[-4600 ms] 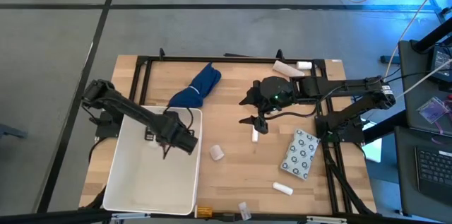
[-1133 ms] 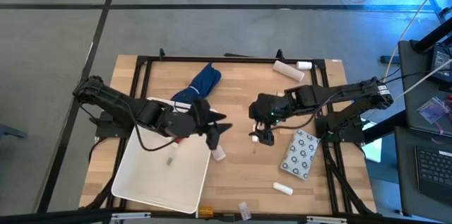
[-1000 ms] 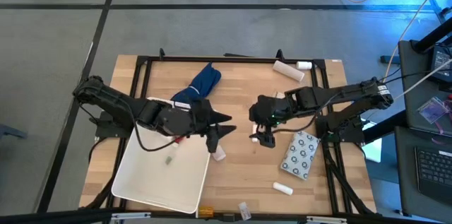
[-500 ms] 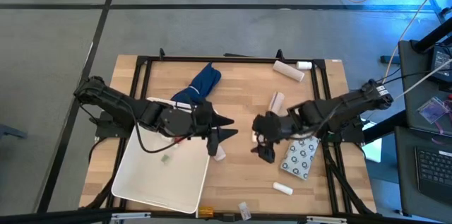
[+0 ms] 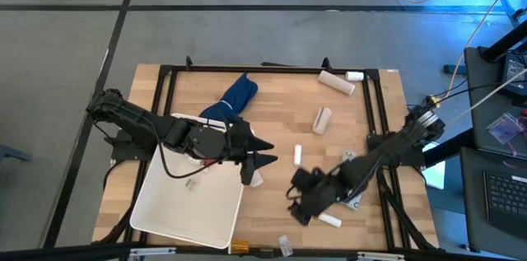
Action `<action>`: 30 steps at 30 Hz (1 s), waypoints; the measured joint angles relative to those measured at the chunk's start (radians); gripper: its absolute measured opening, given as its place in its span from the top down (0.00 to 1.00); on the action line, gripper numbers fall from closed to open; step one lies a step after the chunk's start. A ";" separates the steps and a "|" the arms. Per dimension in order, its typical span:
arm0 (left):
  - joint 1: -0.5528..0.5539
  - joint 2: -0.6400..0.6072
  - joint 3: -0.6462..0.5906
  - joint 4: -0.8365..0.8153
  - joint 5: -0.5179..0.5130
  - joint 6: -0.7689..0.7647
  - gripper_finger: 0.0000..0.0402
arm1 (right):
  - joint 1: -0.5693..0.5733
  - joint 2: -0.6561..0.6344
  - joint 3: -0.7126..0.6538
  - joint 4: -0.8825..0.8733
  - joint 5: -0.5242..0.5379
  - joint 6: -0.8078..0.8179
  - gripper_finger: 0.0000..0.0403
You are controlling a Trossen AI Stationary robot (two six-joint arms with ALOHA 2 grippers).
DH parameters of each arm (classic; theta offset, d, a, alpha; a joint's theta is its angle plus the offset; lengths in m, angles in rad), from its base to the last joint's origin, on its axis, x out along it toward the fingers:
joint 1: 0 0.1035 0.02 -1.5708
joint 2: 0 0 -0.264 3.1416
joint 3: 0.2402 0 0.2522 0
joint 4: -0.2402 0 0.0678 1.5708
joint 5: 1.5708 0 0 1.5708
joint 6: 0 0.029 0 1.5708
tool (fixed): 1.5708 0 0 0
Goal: Pick & place medical supplies in basket/bin
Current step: Put the transparent medicine bottle into the white bin
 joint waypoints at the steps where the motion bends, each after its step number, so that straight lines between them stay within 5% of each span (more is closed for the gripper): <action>1: 0.000 0.000 0.000 -0.005 0.014 0.005 0.50 | 0.015 0.027 0.006 0.026 -0.001 0.025 0.18; 13: -0.002 0.000 0.000 -0.086 0.142 0.027 0.50 | 0.114 0.365 0.304 0.041 -0.087 0.202 0.26; 21: -0.002 0.000 0.000 -0.108 0.143 0.026 0.50 | 0.124 0.545 0.545 -0.191 -0.137 0.282 0.26; 30: -0.003 0.000 0.000 -0.127 0.143 0.025 0.50 | 0.127 0.615 0.602 -0.235 -0.161 0.386 0.27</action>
